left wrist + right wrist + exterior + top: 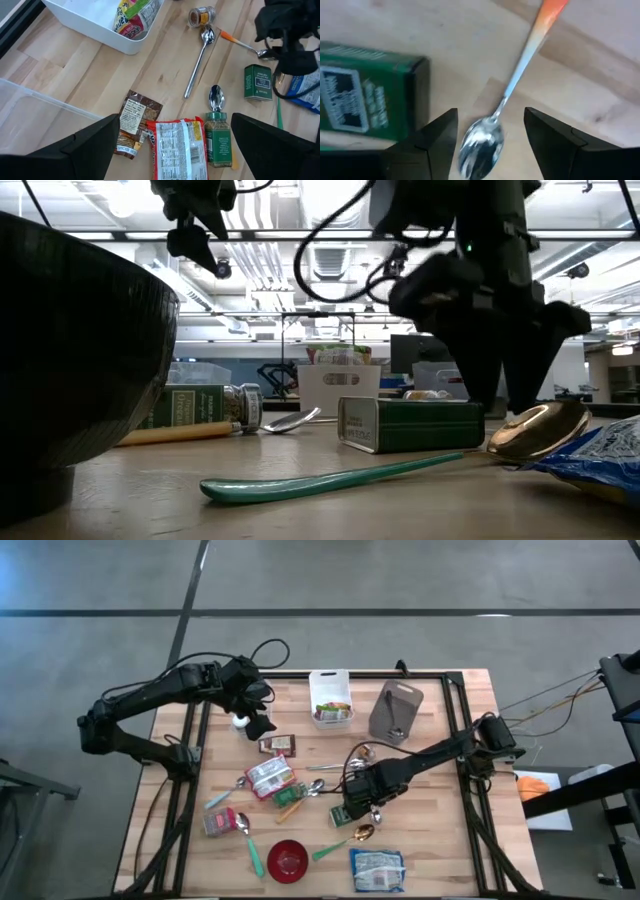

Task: Pick & Place Food Item
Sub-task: Put the orange spoon into the black bin

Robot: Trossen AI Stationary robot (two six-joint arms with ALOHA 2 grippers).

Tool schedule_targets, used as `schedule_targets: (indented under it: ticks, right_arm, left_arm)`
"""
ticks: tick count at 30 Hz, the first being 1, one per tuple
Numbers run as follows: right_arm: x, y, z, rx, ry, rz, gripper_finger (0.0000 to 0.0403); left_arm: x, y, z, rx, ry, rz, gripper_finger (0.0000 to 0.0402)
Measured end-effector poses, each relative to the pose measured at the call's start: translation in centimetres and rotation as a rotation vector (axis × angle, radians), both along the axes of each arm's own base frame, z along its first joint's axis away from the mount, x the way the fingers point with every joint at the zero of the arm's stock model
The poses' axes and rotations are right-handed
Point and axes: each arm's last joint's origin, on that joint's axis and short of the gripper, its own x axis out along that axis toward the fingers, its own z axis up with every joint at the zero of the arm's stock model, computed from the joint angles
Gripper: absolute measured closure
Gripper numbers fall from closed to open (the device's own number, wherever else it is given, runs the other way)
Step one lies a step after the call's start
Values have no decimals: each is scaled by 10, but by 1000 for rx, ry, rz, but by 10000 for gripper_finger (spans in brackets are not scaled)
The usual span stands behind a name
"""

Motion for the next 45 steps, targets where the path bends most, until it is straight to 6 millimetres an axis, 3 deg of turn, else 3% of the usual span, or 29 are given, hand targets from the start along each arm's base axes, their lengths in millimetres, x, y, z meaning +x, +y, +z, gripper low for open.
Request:
schedule_targets:
  ticks: [11, 24, 36, 45]
  right_arm:
    - [-3, -12, -19, 23, -55, -33, 310]
    - [-8, -14, -25, 13, -31, -20, 385]
    - [-9, -13, -15, 15, -53, -14, 394]
    - [-12, -17, 20, -8, -153, -17, 395]
  left_arm:
    - [-1, 0, -1, -7, 12, 3, 14]
    - [-1, -1, -1, -8, 15, 3, 14]
    - [-1, 0, -1, -8, 14, 2, 14]
    - [-1, 0, -1, -7, 14, 3, 14]
